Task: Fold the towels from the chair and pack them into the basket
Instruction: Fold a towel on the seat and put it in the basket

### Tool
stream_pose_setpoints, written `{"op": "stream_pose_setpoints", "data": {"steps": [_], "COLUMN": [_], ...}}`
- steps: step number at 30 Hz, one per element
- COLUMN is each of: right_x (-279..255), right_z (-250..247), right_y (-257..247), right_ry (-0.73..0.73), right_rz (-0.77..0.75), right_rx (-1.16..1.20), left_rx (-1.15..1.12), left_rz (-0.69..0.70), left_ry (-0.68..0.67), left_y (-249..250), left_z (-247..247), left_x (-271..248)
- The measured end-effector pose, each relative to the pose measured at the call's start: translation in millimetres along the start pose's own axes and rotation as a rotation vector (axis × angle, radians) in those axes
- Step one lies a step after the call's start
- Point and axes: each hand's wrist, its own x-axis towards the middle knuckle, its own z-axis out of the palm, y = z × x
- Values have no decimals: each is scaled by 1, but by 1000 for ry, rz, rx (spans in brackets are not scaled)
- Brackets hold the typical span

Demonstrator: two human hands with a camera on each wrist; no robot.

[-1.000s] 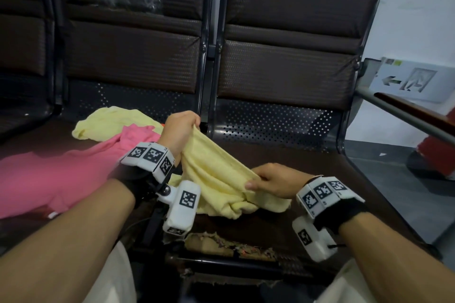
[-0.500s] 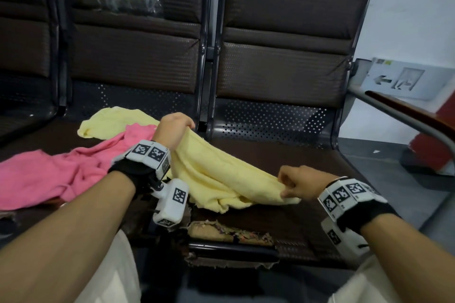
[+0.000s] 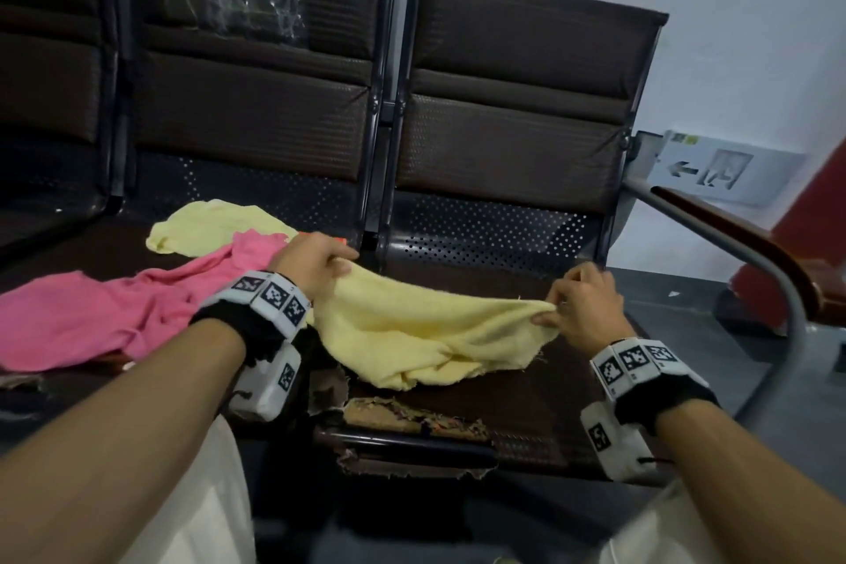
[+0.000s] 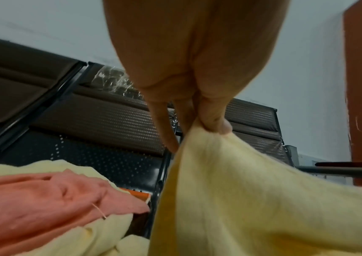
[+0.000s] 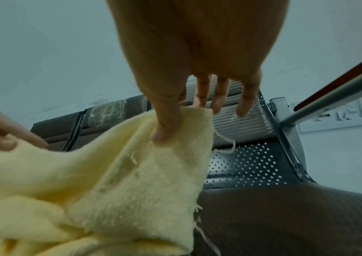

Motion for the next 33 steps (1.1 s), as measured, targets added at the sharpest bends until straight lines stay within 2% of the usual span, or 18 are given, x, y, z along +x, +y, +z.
{"op": "stream_pose_setpoints", "data": {"steps": [3, 5, 8, 10, 14, 16, 24, 27, 31, 33], "right_x": [-4, -8, -8, -9, -10, -7, 18, 25, 33, 36], "right_z": [-3, -6, -12, -19, -45, -63, -152, -154, -106, -84], "right_y": [-4, -8, -13, -16, -25, -33, -49, -49, -34, -30], "right_ry": [-99, -70, 45, 151, 444, 539, 784, 776, 630, 577], "right_rz": [9, -1, -28, 11, 101, 128, 46, 118, 344, 415], "right_rx": [210, 282, 327, 431, 927, 1069, 1079, 1035, 1069, 1118], "left_rx": [67, 70, 9, -87, -242, -320, -411, -445, -528, -628], "left_rz": [-18, -82, -152, -149, -153, -149, 19, -3, -89, -123], "left_ry": [-8, 37, 166, 246, 350, 420, 675, 635, 455, 421], "left_y": [-2, -2, 2, 10, 30, 42, 86, 85, 68, 63], "left_z": [-3, -9, -20, -28, -53, -72, -148, -145, -99, -79], "left_x": [-4, -7, -10, -10, -8, -7, -3, 0, 6, 9]}}
